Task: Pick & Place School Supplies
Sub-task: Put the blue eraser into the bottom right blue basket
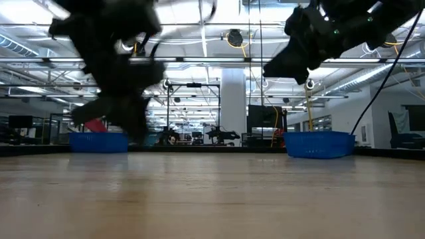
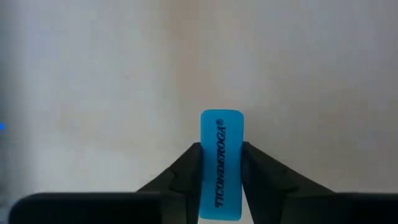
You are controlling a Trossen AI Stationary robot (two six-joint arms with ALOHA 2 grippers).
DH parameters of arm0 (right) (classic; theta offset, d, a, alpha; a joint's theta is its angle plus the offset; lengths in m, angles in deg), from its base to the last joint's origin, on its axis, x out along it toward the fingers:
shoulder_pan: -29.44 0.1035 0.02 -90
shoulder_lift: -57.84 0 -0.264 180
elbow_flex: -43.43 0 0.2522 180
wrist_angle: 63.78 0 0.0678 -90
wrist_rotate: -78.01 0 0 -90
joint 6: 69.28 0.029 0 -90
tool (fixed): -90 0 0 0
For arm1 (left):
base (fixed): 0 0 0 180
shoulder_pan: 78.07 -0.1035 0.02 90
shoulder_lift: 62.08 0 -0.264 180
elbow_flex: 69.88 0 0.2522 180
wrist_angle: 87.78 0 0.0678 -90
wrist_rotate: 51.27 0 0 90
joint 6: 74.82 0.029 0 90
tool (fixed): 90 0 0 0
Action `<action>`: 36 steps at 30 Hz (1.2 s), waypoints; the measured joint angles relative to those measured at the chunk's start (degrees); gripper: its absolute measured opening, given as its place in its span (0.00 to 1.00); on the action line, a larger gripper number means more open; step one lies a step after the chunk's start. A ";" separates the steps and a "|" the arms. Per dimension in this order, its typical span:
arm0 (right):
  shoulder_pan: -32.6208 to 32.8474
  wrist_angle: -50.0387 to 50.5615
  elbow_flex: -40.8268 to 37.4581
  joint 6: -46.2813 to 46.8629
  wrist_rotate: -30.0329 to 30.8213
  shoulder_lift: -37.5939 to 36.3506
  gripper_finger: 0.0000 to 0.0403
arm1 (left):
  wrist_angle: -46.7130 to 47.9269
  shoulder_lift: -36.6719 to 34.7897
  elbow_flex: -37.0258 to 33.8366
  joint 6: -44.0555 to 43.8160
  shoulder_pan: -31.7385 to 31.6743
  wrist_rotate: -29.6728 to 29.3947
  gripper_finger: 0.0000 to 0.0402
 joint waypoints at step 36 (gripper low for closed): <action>1.97 -36.74 13.08 8.86 -1.61 34.13 0.48 | -16.15 -0.47 12.27 31.91 -1.63 -24.20 0.25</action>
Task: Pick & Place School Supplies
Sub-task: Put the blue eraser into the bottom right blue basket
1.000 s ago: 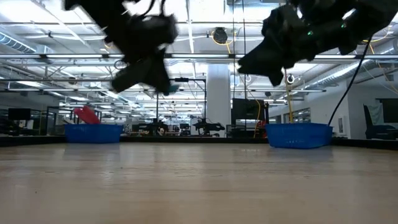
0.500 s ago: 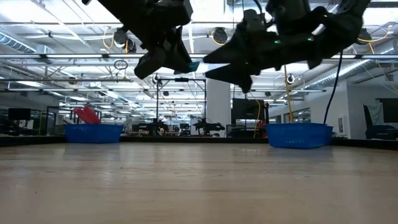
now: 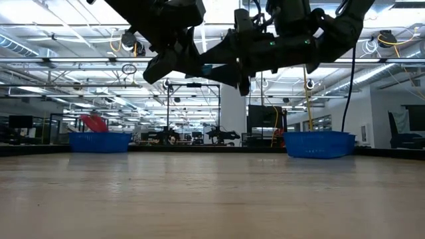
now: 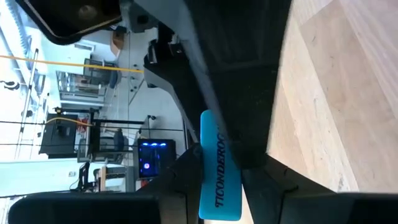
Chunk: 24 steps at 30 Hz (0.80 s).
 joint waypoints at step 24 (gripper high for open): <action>-0.03 2.68 -0.09 -6.29 -0.87 -1.09 0.07 | -0.20 -0.09 0.02 -14.06 2.32 1.52 0.26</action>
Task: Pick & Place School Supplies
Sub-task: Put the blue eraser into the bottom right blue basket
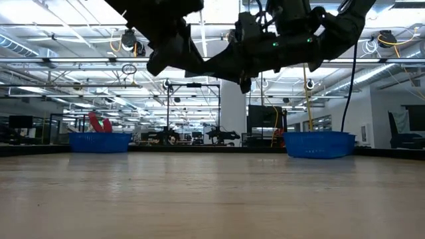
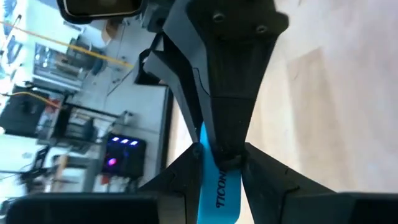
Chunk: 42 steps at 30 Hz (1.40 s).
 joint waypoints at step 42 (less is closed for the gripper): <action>-9.72 78.19 -10.12 6.30 38.32 -29.91 0.22 | -21.32 -37.75 -31.85 -23.31 -4.27 23.24 0.19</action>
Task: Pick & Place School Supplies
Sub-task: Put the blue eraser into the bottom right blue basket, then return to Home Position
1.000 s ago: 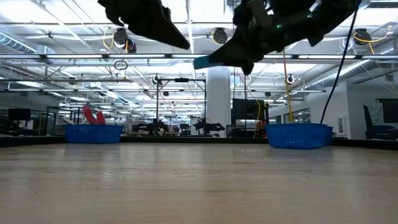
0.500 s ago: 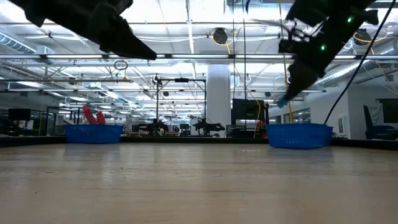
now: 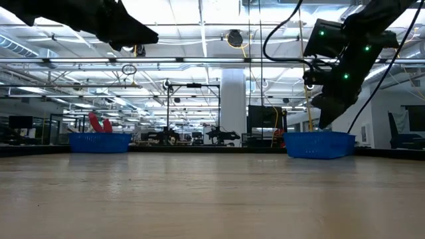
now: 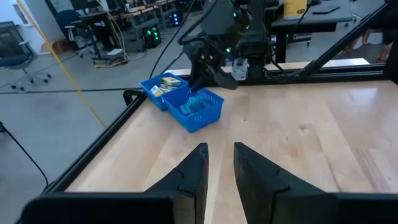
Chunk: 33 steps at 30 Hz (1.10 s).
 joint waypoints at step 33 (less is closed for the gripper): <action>22.56 -15.84 -20.62 -9.85 -9.98 -54.81 0.29 | 43.09 -47.57 0.02 -11.93 6.55 3.31 0.19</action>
